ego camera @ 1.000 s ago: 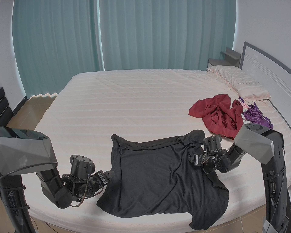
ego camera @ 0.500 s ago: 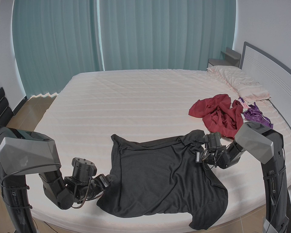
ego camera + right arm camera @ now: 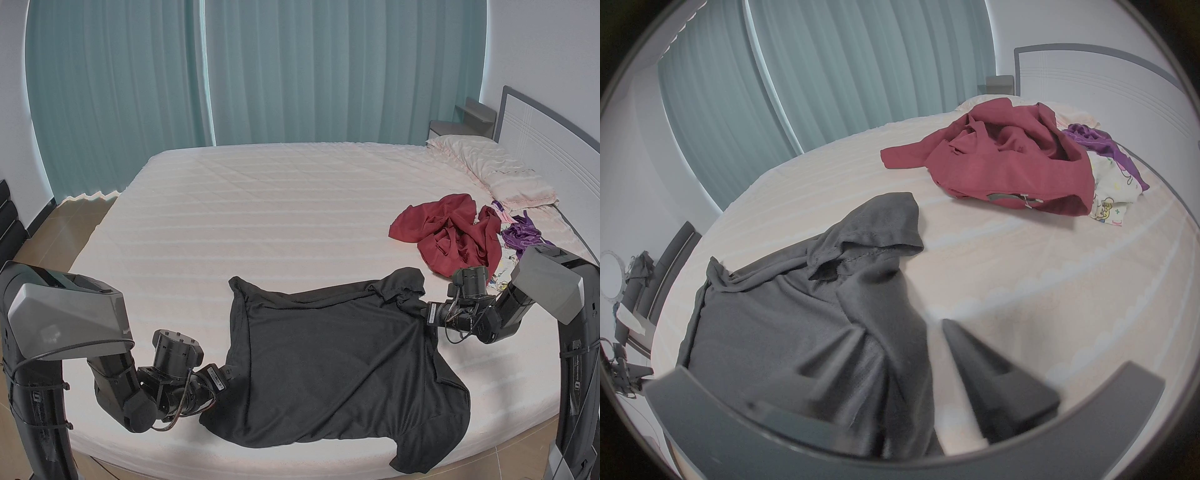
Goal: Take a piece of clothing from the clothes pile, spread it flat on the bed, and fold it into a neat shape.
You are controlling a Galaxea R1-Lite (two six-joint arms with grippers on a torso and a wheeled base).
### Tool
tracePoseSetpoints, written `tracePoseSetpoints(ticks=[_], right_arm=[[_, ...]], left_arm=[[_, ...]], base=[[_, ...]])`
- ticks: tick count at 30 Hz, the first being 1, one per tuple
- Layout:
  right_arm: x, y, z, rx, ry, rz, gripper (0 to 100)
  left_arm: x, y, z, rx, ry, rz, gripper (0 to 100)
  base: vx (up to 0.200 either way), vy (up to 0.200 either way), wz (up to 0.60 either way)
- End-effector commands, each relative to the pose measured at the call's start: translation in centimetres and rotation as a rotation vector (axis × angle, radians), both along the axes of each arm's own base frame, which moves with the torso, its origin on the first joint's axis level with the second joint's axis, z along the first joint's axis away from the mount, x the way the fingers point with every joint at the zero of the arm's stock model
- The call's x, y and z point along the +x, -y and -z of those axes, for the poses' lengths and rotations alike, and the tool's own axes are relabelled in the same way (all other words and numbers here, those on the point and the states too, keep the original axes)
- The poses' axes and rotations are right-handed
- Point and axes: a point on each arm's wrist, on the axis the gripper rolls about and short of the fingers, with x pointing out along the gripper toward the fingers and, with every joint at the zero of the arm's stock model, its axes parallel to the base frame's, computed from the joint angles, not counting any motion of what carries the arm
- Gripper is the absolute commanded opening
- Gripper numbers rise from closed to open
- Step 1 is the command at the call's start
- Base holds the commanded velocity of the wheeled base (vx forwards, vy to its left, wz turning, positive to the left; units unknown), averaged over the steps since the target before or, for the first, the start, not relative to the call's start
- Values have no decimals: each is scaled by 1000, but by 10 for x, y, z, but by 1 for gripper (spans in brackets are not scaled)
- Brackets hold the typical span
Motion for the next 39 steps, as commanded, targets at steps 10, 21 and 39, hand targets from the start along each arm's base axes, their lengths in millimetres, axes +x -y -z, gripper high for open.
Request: tracePoseSetpoints(ticks=[10, 21, 39], right_arm=[[-7, 6, -1, 82, -5, 66, 100], [-19, 8, -4, 86, -18, 66, 100], [-19, 2, -5, 82, -16, 49, 100]], left_arm=[[-7, 2, 18, 107, -37, 89, 100], [-27, 6, 36, 287, -82, 181, 0], [-56, -11, 18, 396, -186, 255, 0]], base=[[0, 0, 0], [0, 0, 0], [0, 0, 0]])
